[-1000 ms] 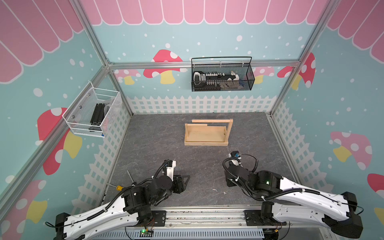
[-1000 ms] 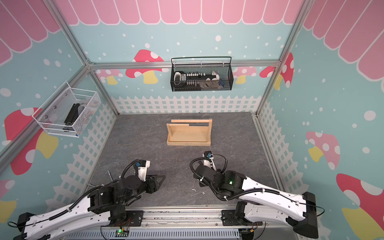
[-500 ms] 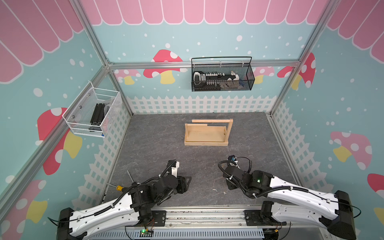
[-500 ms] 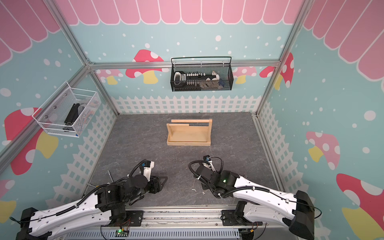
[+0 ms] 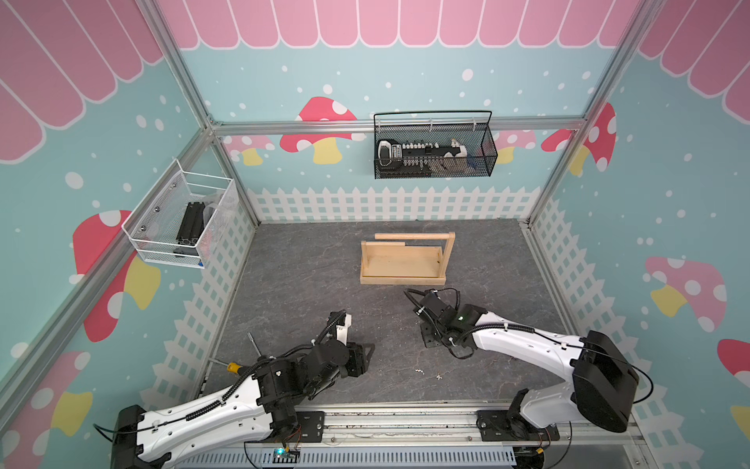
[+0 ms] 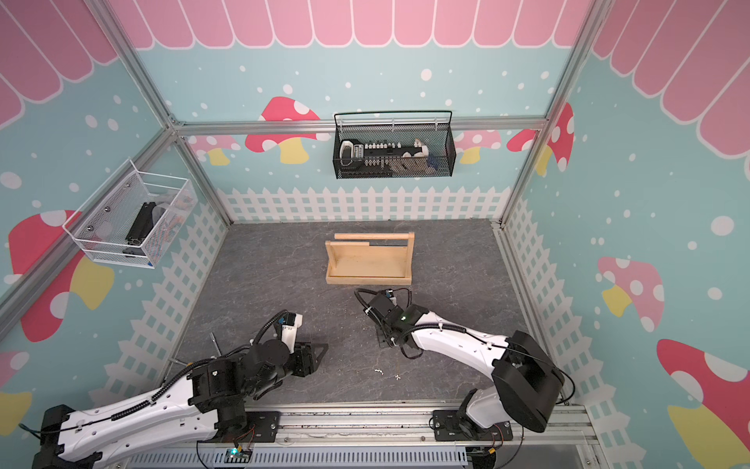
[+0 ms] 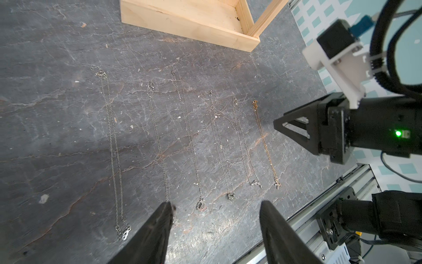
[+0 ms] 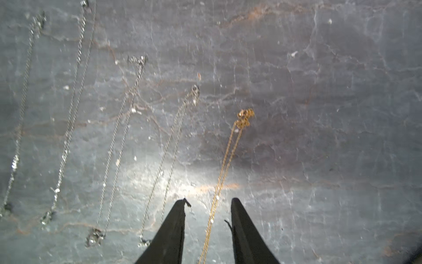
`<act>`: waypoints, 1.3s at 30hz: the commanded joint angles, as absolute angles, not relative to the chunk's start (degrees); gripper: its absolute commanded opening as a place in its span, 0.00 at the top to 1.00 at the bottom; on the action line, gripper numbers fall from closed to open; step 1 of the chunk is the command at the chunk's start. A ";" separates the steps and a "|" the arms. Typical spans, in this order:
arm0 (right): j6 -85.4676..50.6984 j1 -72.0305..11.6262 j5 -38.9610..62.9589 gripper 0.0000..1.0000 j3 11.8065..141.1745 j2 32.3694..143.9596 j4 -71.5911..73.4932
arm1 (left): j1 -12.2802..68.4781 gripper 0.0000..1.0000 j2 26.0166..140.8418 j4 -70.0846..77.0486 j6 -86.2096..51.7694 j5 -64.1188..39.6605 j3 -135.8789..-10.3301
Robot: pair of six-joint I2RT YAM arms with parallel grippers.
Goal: Take the necklace off the jewelry display stand
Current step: Adjust the necklace at the center of the board.
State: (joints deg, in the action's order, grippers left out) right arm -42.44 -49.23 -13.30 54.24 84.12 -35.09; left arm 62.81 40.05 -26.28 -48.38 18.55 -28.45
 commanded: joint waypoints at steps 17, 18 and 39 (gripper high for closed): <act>-43.94 -44.06 -7.12 0.68 65.17 102.57 -30.51 | 59.53 0.38 39.92 -26.59 -45.44 16.90 -29.83; -44.01 -43.89 -7.28 0.68 65.45 103.11 -30.50 | 59.57 0.38 40.06 -26.67 -45.34 16.79 -29.90; -44.88 -42.45 -7.12 0.78 65.94 106.97 -29.71 | 58.59 0.38 41.75 -25.49 -44.81 15.81 -29.88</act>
